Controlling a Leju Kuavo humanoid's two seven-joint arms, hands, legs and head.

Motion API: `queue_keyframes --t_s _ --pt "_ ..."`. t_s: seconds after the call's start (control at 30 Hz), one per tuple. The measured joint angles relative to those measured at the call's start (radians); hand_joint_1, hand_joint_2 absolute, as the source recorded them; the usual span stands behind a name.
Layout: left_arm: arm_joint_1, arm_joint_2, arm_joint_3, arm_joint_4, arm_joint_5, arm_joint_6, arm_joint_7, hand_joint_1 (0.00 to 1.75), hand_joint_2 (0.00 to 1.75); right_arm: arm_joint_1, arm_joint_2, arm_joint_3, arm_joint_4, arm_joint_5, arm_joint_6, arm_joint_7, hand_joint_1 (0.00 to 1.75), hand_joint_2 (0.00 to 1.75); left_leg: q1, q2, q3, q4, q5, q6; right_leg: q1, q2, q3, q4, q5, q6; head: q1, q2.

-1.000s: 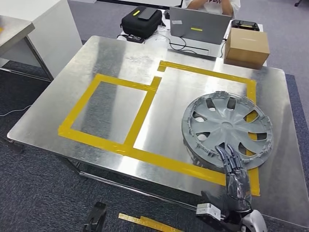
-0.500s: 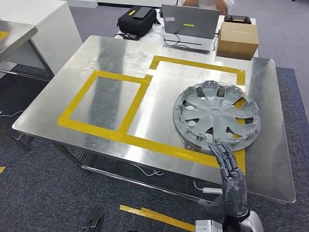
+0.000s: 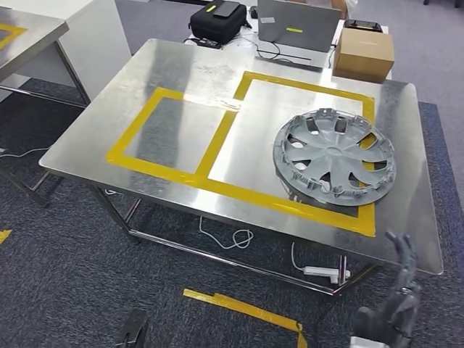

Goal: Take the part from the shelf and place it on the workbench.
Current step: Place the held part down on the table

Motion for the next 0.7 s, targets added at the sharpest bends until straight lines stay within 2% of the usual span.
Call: queue_keyframes --t_s 0.03,0.07,0.1,0.13,0.17,0.2,0.23,0.3,0.33,0.37,0.4,0.43,0.47,0.5,0.53,0.57,0.6,0.63,0.7 --pt "0.005 -0.002 0.006 0.000 0.004 0.003 -0.004 0.00 0.00 0.006 0.032 -0.051 0.004 -0.044 0.038 -0.036 0.00 0.00 -0.001 0.001 -0.016 0.002 0.011 -0.002 0.000 0.000 0.018 0.001 0.022 0.000 0.000 0.000" --pt "0.009 -0.004 0.012 0.000 0.008 0.005 -0.008 0.00 0.00 0.009 0.066 -0.106 0.009 -0.076 0.081 -0.070 0.00 0.00 -0.002 0.002 -0.032 0.006 0.021 -0.004 0.000 0.000 0.053 -0.033 0.054 -0.002 0.000 0.000" --pt "0.012 -0.006 0.016 0.000 0.010 0.006 -0.010 0.00 0.00 0.009 0.098 -0.158 0.013 -0.090 0.115 -0.092 0.00 0.00 -0.002 0.002 -0.045 0.010 0.030 -0.007 0.000 0.000 0.104 -0.093 0.079 -0.005 0.000 0.000" --pt "0.014 -0.008 0.020 0.000 0.012 0.006 -0.011 0.00 0.00 0.008 0.128 -0.206 0.018 -0.098 0.137 -0.098 0.00 0.00 -0.004 0.002 -0.057 0.016 0.037 -0.011 0.001 0.000 0.164 -0.171 0.087 -0.009 0.000 0.000" --pt "0.015 -0.009 0.025 0.000 0.015 0.008 -0.013 0.00 0.00 0.006 0.154 -0.248 0.024 -0.112 0.145 -0.085 0.00 0.00 -0.006 0.001 -0.064 0.022 0.045 -0.015 0.001 0.000 0.214 -0.243 0.080 -0.013 0.000 0.000" --pt "0.016 -0.011 0.030 0.000 0.018 0.010 -0.014 0.00 0.00 0.003 0.175 -0.288 0.036 -0.139 0.147 -0.064 0.00 0.00 -0.007 0.000 -0.069 0.027 0.053 -0.020 0.003 0.001 0.247 -0.294 0.068 -0.018 -0.001 0.000" --pt "0.017 -0.013 0.035 0.000 0.022 0.014 -0.015 0.00 0.00 -0.004 0.195 -0.337 0.062 -0.185 0.152 -0.043 0.00 0.00 -0.007 0.000 -0.071 0.028 0.061 -0.025 0.005 0.001 0.263 -0.322 0.059 -0.023 -0.001 0.000" --pt "0.025 -0.015 0.046 0.000 0.030 0.022 -0.016 0.00 0.00 -0.026 0.226 -0.452 0.152 -0.299 0.178 -0.028 0.00 0.00 -0.003 -0.001 -0.075 0.027 0.071 -0.037 0.007 -0.002 0.254 -0.329 0.069 -0.036 0.000 0.000" --pt "0.030 -0.016 0.050 0.000 0.033 0.023 -0.016 0.00 0.00 -0.041 0.237 -0.519 0.213 -0.346 0.195 -0.036 0.00 0.00 -0.001 -0.002 -0.078 0.035 0.055 -0.044 0.006 -0.004 0.246 -0.329 0.079 -0.043 0.000 0.000" --pt "0.036 -0.017 0.054 0.001 0.034 0.024 -0.015 0.00 0.00 -0.055 0.247 -0.578 0.268 -0.372 0.208 -0.050 0.00 0.00 0.001 -0.003 -0.084 0.059 0.018 -0.050 0.004 -0.008 0.236 -0.330 0.090 -0.050 0.000 0.000" --pt "0.040 -0.019 0.058 0.001 0.035 0.024 -0.014 0.00 0.00 -0.068 0.256 -0.633 0.323 -0.383 0.215 -0.063 0.00 0.00 0.004 -0.003 -0.093 0.103 -0.037 -0.056 0.002 -0.010 0.223 -0.330 0.102 -0.055 0.000 0.000" --pt "0.042 -0.020 0.061 0.001 0.036 0.024 -0.013 0.00 0.00 -0.085 0.263 -0.679 0.376 -0.383 0.215 -0.067 0.00 0.00 0.007 -0.003 -0.101 0.161 -0.093 -0.061 0.002 -0.011 0.208 -0.330 0.114 -0.058 -0.002 0.000" --pt "0.042 -0.021 0.063 0.001 0.037 0.023 -0.011 0.00 0.00 -0.109 0.270 -0.723 0.437 -0.390 0.213 -0.062 0.00 0.00 0.009 -0.003 -0.107 0.222 -0.134 -0.064 0.003 -0.011 0.194 -0.328 0.126 -0.059 -0.003 0.000" --pt "0.041 -0.022 0.066 0.001 0.037 0.023 -0.009 0.00 0.00 -0.142 0.276 -0.773 0.511 -0.411 0.211 -0.046 0.00 0.00 0.011 -0.003 -0.107 0.270 -0.148 -0.065 0.003 -0.010 0.179 -0.325 0.138 -0.058 -0.003 0.000" --pt "0.040 -0.024 0.068 0.001 0.037 0.022 -0.006 0.00 0.00 -0.176 0.283 -0.830 0.594 -0.451 0.209 -0.029 0.00 0.00 0.011 -0.003 -0.096 0.290 -0.135 -0.065 0.004 -0.010 0.164 -0.320 0.148 -0.056 -0.004 0.000" --pt "0.040 -0.025 0.070 0.001 0.037 0.022 -0.003 0.00 0.00 -0.205 0.289 -0.886 0.671 -0.495 0.207 -0.015 0.00 0.00 0.010 -0.003 -0.075 0.283 -0.108 -0.063 0.004 -0.011 0.150 -0.314 0.156 -0.054 -0.004 0.000" --pt "0.040 -0.026 0.072 0.001 0.037 0.022 -0.001 0.00 0.00 -0.226 0.294 -0.943 0.744 -0.534 0.206 -0.011 0.00 0.00 0.010 -0.004 -0.035 0.237 -0.079 -0.059 0.004 -0.013 0.134 -0.305 0.163 -0.051 -0.004 0.000" --pt "0.040 -0.026 0.074 0.001 0.037 0.022 0.000 0.00 0.00 -0.241 0.298 -0.991 0.806 -0.561 0.204 -0.014 0.00 0.00 0.009 -0.005 0.013 0.167 -0.066 -0.053 0.004 -0.016 0.119 -0.297 0.169 -0.048 -0.003 0.000" --pt "0.039 -0.027 0.078 0.001 0.035 0.022 0.002 0.00 0.00 -0.273 0.302 -1.064 0.911 -0.581 0.189 -0.004 0.00 0.00 0.006 -0.006 0.093 0.034 -0.071 -0.042 0.006 -0.016 0.094 -0.285 0.184 -0.040 -0.003 0.000"
